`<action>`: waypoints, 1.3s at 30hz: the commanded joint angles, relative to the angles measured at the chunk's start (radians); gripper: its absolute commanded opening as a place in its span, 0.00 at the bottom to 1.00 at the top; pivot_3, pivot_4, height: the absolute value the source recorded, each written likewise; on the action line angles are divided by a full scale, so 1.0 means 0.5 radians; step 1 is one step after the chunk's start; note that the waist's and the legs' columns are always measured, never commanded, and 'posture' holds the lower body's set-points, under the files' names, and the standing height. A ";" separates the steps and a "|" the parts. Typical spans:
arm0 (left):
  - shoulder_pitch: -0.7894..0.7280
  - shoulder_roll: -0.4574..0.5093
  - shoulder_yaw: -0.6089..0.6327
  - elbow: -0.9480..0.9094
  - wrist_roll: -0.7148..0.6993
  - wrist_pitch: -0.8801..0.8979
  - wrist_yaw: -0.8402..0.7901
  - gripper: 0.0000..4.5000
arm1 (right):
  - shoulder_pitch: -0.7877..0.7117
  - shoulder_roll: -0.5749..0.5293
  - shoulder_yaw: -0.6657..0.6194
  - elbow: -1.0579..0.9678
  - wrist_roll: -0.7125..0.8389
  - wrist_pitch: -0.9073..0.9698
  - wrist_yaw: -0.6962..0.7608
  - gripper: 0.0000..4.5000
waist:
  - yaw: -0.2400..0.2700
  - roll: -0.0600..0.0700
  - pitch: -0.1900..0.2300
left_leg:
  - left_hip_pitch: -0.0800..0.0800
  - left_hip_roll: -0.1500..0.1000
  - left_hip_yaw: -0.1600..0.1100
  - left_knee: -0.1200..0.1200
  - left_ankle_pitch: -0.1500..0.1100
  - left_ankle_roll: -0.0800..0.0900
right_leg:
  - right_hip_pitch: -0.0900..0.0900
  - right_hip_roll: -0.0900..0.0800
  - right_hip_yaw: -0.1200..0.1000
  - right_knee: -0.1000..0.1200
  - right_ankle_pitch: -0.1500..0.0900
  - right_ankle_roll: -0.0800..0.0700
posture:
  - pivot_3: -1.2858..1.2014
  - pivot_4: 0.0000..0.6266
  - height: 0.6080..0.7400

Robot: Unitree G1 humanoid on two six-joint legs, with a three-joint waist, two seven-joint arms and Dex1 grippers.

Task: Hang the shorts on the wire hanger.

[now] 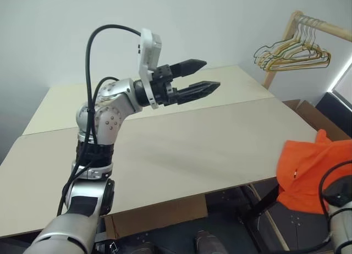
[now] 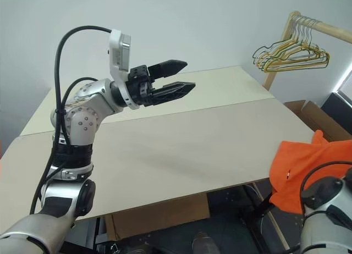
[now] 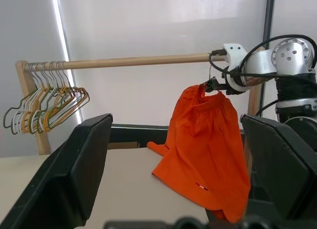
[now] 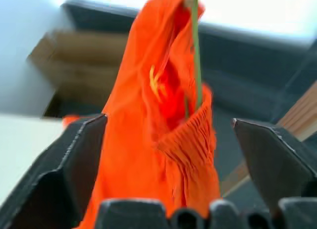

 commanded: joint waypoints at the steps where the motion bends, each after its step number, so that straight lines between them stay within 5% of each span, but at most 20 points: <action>1: -0.006 0.026 0.024 -0.069 -0.003 -0.010 0.023 1.00 | 0.163 0.000 0.510 -0.339 -0.275 -0.365 -0.044 1.00 | 0.002 0.000 0.000 | 0.000 0.000 0.000 0.000 0.000 0.000 | -0.001 0.000 0.000 0.000 0.000 0.000 | 0.48 0.00 1.00; 6: 0.027 0.016 0.022 -0.076 0.041 -0.093 0.067 1.00 | 0.494 -0.017 1.048 -0.551 -0.519 -1.097 0.188 1.00 | 0.012 -0.003 0.001 | -0.002 -0.001 0.000 0.000 0.000 0.000 | -0.002 -0.001 0.000 -0.001 0.002 0.006 | 0.49 0.00 1.00; 11: 0.201 0.092 -0.020 -0.098 0.305 -0.428 0.075 1.00 | 0.775 0.065 1.129 -0.742 0.169 -1.501 1.382 1.00 | 0.021 -0.015 0.007 | 0.004 0.000 -0.003 -0.001 0.000 0.000 | 0.006 0.001 -0.002 -0.002 0.006 0.013 | 0.52 0.00 1.00; 19: 0.520 0.458 -0.129 -0.056 0.635 -0.738 -0.157 1.00 | 1.027 -0.201 1.024 -0.712 0.688 -1.663 2.486 1.00 | 0.169 -0.029 0.017 | 0.019 0.008 -0.005 -0.002 -0.001 0.000 | 0.023 0.001 -0.011 -0.006 -0.001 -0.001 | 0.56 0.00 1.00; 30: 0.631 0.594 -0.090 -0.045 0.686 -0.770 -0.221 1.00 | 1.180 -0.286 0.973 -0.617 0.674 -1.752 2.709 1.00 | 0.389 -0.053 0.029 | 0.000 0.015 0.001 -0.001 -0.002 0.001 | 0.001 -0.003 -0.017 -0.006 -0.001 -0.011 | 0.58 0.00 1.00; 39: 0.588 0.560 -0.097 -0.022 0.664 -0.751 -0.239 1.00 | 1.232 -0.273 0.949 -0.646 0.645 -1.765 2.688 1.00 | 0.442 -0.054 0.029 | -0.013 0.015 0.009 0.000 -0.002 0.001 | -0.010 0.001 -0.024 -0.005 0.013 -0.014 | 0.58 0.00 1.00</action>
